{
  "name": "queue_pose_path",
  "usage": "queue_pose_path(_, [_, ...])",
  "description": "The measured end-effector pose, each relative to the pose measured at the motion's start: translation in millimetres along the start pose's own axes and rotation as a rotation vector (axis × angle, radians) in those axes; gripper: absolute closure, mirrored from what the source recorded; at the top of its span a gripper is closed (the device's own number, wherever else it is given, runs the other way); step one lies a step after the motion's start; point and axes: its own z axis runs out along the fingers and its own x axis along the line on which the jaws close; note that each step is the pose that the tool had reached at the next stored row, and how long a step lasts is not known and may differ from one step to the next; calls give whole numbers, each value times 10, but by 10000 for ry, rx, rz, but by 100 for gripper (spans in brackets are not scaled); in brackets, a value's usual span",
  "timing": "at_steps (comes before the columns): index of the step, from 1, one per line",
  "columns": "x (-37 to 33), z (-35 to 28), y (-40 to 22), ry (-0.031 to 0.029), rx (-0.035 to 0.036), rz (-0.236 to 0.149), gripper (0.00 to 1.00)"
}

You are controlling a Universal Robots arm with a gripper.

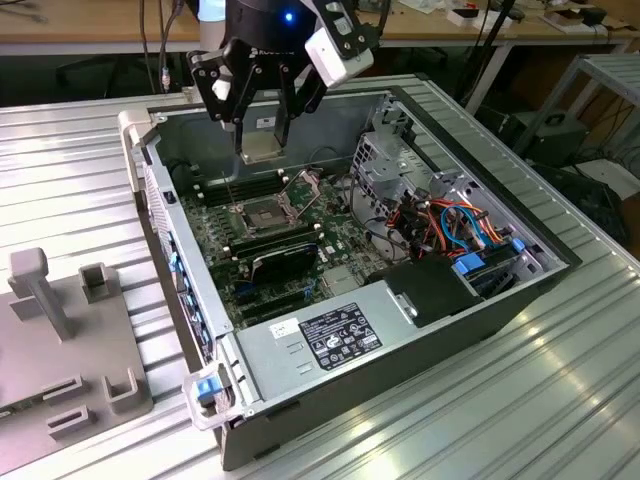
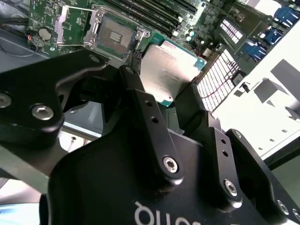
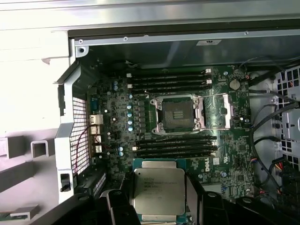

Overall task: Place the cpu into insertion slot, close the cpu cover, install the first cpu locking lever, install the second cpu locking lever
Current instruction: 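Place the cpu into insertion slot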

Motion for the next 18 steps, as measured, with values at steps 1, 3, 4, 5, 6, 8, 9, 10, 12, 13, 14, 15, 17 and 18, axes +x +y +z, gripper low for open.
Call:
queue_pose_path(1, [-12, 1, 1, 0, 0, 0, 46])
queue_pose_path(3, [-48, 2, 4, 0, 0, 1, 46])
queue_pose_path(4, [-60, 2, 4, 0, 0, 1, 46])
queue_pose_path(5, [-74, 2, 5, -1, -1, 0, 46])
queue_pose_path(6, [-81, 2, 5, 1, 1, 0, 46])
queue_pose_path(8, [-102, 3, 7, 0, 0, 0, 46])
queue_pose_path(9, [-110, 3, 8, 0, 0, 0, 46])
queue_pose_path(10, [-121, 3, 9, 1, 0, 1, 46])
queue_pose_path(12, [-134, 4, 9, -1, -1, 0, 46])
queue_pose_path(13, [-138, 4, 10, 0, 0, 0, 46])
queue_pose_path(14, [-142, 4, 10, -1, 0, 0, 46])
queue_pose_path(15, [-146, 4, 11, -1, -1, 0, 46])
queue_pose_path(17, [-160, 5, 12, -1, 0, 0, 46])
queue_pose_path(18, [-178, 5, 13, 0, 0, 1, 46])
